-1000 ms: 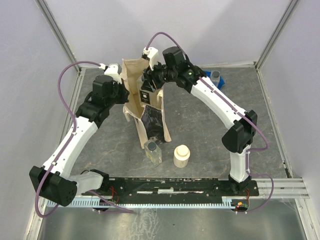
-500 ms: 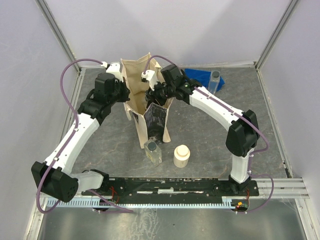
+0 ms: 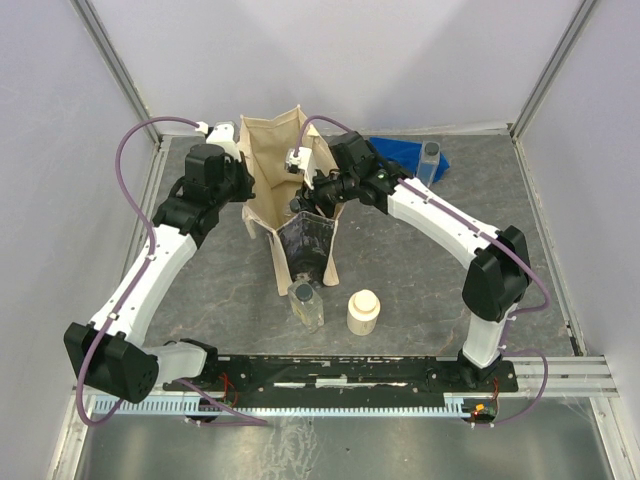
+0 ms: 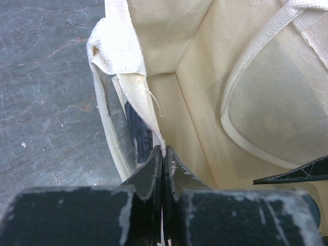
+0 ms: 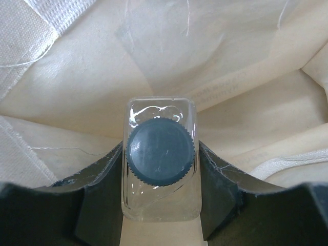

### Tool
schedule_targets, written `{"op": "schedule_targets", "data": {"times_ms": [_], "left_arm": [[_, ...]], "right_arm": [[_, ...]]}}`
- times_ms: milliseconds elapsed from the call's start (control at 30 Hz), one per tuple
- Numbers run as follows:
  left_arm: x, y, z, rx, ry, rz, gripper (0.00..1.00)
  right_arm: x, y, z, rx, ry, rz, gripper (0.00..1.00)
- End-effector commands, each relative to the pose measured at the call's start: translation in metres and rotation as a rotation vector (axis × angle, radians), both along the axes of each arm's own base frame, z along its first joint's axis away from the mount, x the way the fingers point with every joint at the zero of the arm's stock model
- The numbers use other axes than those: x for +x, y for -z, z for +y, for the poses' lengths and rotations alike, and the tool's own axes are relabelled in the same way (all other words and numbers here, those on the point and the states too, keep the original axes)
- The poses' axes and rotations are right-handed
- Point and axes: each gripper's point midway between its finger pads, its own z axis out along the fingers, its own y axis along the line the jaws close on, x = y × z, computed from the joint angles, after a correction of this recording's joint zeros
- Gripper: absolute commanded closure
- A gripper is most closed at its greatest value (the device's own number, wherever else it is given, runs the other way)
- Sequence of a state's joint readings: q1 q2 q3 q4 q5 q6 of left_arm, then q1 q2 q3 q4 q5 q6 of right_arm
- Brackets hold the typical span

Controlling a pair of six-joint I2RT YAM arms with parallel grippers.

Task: Place the personal care products into the canvas bag

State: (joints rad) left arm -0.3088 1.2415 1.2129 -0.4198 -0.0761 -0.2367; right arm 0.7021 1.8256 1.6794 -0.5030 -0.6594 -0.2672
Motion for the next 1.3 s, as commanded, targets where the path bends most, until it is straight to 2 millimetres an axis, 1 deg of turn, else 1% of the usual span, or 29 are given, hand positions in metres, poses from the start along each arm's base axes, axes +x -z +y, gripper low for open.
{"op": "schedule_targets", "data": {"times_ms": [0,200,333,467,533,633,700,733,800,867,900,967,1033,1100,1133,1200,1267], "left_arm": [[0.001,-0.001,0.005,0.033,0.008,-0.020,0.97],[0.000,0.000,0.005,0.036,0.009,-0.021,0.97],[-0.001,0.000,0.005,0.033,0.011,-0.022,0.97],[-0.001,0.000,0.004,0.030,0.014,-0.022,0.97],[-0.001,0.002,0.004,0.028,0.015,-0.020,0.97],[-0.001,0.003,0.003,0.024,0.016,-0.015,0.97],[-0.002,0.004,0.003,0.023,0.016,-0.015,0.97],[-0.003,0.005,0.003,0.023,0.015,-0.015,0.97],[-0.003,0.005,0.004,0.023,0.014,-0.016,0.97],[-0.004,0.006,0.005,0.025,0.012,-0.016,0.97],[-0.004,0.007,0.005,0.024,0.011,-0.015,0.97],[-0.004,0.007,0.004,0.024,0.015,-0.013,0.97],[-0.005,0.008,0.003,0.022,0.019,-0.011,0.97],[-0.004,0.009,0.003,0.021,0.021,-0.009,0.97],[-0.004,0.010,0.002,0.020,0.023,-0.008,0.97],[-0.004,0.010,0.001,0.019,0.026,-0.008,0.97],[-0.004,0.010,0.001,0.017,0.030,-0.008,0.97]], "right_arm": [[-0.017,-0.054,0.008,0.122,-0.082,-0.091,0.99],[-0.014,-0.017,0.009,0.033,-0.058,-0.074,0.99],[-0.010,0.002,0.009,-0.018,-0.024,-0.065,1.00],[-0.011,0.020,0.009,-0.070,-0.006,-0.038,0.95],[-0.011,0.029,0.009,-0.094,0.001,-0.033,0.96],[-0.014,0.038,0.008,-0.113,0.001,-0.020,0.99],[-0.015,0.044,0.008,-0.124,0.000,-0.014,0.99],[-0.016,0.046,0.008,-0.131,0.003,-0.011,0.97],[-0.016,0.049,0.007,-0.146,0.013,-0.002,0.90],[-0.016,0.048,0.005,-0.156,0.030,0.008,0.81],[-0.017,0.046,0.004,-0.155,0.037,0.010,0.73],[-0.017,0.038,0.003,-0.147,0.051,0.010,0.54],[-0.018,0.027,0.001,-0.128,0.064,-0.001,0.32],[-0.017,0.015,-0.001,-0.109,0.087,-0.021,0.16],[-0.015,0.009,-0.001,-0.098,0.104,-0.032,0.09],[-0.011,-0.002,-0.002,-0.075,0.142,-0.048,0.01],[-0.006,-0.014,-0.004,-0.051,0.174,-0.074,0.00]]}}
